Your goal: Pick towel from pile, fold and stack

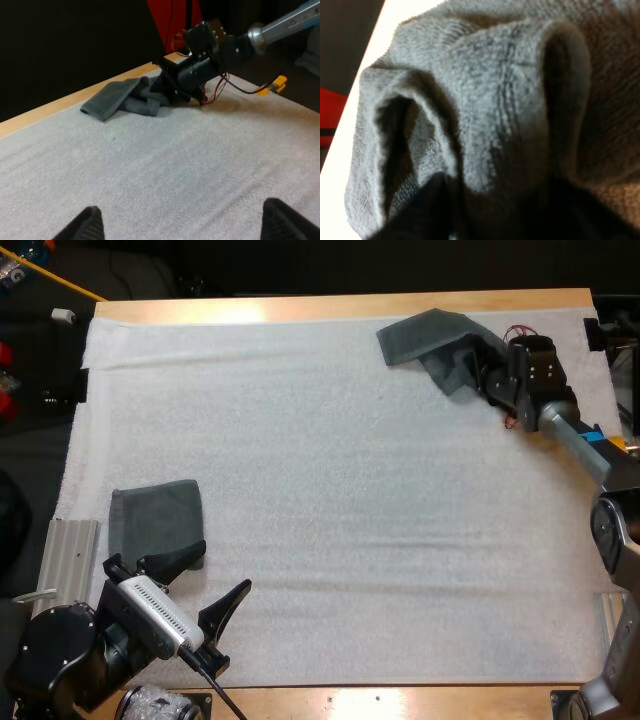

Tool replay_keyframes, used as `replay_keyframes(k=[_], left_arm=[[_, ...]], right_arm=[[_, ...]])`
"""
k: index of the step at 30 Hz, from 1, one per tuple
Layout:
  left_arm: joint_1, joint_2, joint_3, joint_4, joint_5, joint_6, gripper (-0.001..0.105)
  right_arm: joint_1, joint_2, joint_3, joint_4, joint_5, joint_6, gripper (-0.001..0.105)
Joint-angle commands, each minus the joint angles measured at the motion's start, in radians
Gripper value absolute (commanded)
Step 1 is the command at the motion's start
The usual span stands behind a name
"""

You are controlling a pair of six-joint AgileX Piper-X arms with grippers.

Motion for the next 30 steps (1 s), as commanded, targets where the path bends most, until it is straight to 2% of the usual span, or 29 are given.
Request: replay_keyframes(k=[1, 2, 4, 7, 9, 11, 15, 16, 17, 20, 25, 30], left_arm=[[-0.005, 0.003, -0.006, -0.004, 0.01, -0.005, 0.062], [-0.005, 0.003, -0.006, -0.004, 0.01, -0.005, 0.062], [-0.005, 0.003, -0.006, -0.004, 0.01, -0.005, 0.062], [-0.005, 0.003, -0.006, -0.004, 0.001, -0.005, 0.062], [-0.005, 0.003, -0.006, -0.004, 0.001, -0.005, 0.062], [-0.005, 0.003, -0.006, -0.004, 0.001, -0.005, 0.062], [-0.005, 0.003, -0.006, -0.004, 0.001, -0.005, 0.062], [-0.005, 0.003, -0.006, -0.004, 0.001, -0.005, 0.062], [-0.005, 0.003, -0.006, -0.004, 0.001, -0.005, 0.062], [-0.005, 0.003, -0.006, -0.004, 0.001, -0.005, 0.062], [-0.005, 0.003, -0.006, -0.004, 0.001, -0.005, 0.062], [-0.005, 0.003, -0.006, -0.002, 0.001, -0.005, 0.062]], right_arm=[[0.005, 0.0, -0.008, 0.005, -0.014, -0.006, 0.01], [0.008, 0.0, -0.008, 0.007, -0.03, -0.012, 0.002], [0.011, -0.003, -0.008, 0.008, -0.065, -0.023, 0.0], [0.021, -0.03, -0.008, 0.021, -0.115, -0.106, 0.0], [0.036, -0.067, -0.008, 0.06, -0.106, -0.203, 0.0], [0.057, -0.132, -0.008, 0.128, -0.061, -0.348, 0.0], [0.089, -0.234, -0.008, 0.225, 0.017, -0.548, 0.0], [0.121, -0.342, -0.008, 0.313, 0.062, -0.711, 0.0], [0.132, -0.376, -0.008, 0.341, 0.074, -0.753, 0.0], [0.158, -0.487, -0.008, 0.408, 0.105, -0.797, 0.0], [0.188, -0.649, -0.008, 0.483, 0.112, -0.8, 0.0], [0.233, -0.787, -0.008, 0.626, 0.112, -0.8, 0.0]])
